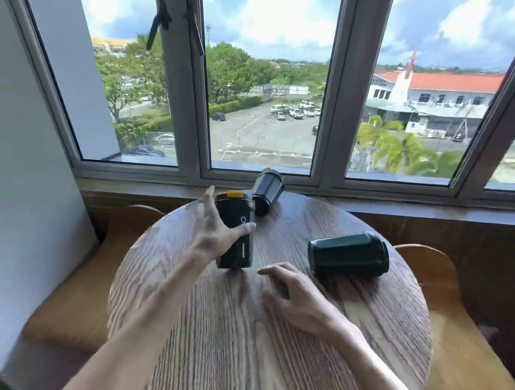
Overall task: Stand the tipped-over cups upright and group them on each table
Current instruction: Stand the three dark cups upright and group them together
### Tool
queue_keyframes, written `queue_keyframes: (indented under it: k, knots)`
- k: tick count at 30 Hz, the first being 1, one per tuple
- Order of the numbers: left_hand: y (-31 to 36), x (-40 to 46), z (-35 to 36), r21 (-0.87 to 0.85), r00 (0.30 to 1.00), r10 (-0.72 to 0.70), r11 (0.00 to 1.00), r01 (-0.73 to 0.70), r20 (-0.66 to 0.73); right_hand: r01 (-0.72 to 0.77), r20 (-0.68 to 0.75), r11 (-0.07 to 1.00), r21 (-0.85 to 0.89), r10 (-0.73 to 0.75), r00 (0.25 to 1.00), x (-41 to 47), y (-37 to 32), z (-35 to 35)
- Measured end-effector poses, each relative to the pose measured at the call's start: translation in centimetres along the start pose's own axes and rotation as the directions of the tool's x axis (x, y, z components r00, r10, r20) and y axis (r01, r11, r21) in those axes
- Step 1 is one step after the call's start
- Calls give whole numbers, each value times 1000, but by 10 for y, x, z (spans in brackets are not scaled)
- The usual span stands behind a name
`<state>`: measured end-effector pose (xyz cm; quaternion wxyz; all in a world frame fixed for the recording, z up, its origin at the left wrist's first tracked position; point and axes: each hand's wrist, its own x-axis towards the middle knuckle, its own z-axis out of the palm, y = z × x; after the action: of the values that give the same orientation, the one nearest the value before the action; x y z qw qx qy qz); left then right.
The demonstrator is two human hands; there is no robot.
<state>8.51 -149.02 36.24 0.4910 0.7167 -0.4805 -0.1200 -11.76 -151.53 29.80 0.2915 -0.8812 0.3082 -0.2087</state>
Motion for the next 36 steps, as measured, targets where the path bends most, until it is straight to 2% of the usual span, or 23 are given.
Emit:
queue_keyframes:
  k: [3,7,11,13,16,19,22,26,32,36]
  knots:
    - [7,-6,27,-42,974,224,973,-226,-40,-43,-93,998,55,48,995,-8,4,-10]
    - [-1,-14,49,-103,927,375,921,-376,-26,-71,-155,995,62,80,985,-22,11,-20]
    - [-9,-17,57,-132,921,389,913,-387,-10,-99,-193,990,95,116,974,-31,12,-31]
    - [-15,-14,58,-171,925,379,913,-371,11,-77,-278,991,111,105,955,-33,7,-40]
    - [-20,-12,59,-206,926,376,909,-362,31,-43,-513,999,27,51,857,-34,5,-67]
    - [-18,-14,58,-201,927,374,910,-362,25,-176,-667,982,-71,84,740,-30,21,-96]
    - [-18,-14,58,-203,923,385,905,-374,17,-352,-626,936,16,284,726,-26,50,-109]
    - [-18,-12,59,-204,921,390,903,-379,18,-462,-475,862,207,501,723,-22,78,-107]
    - [-18,-12,58,-231,920,392,897,-376,26,-435,-430,850,298,526,734,-20,88,-105]
    - [-16,-12,57,-243,925,378,902,-356,47,-302,-486,893,335,438,757,-15,73,-111]
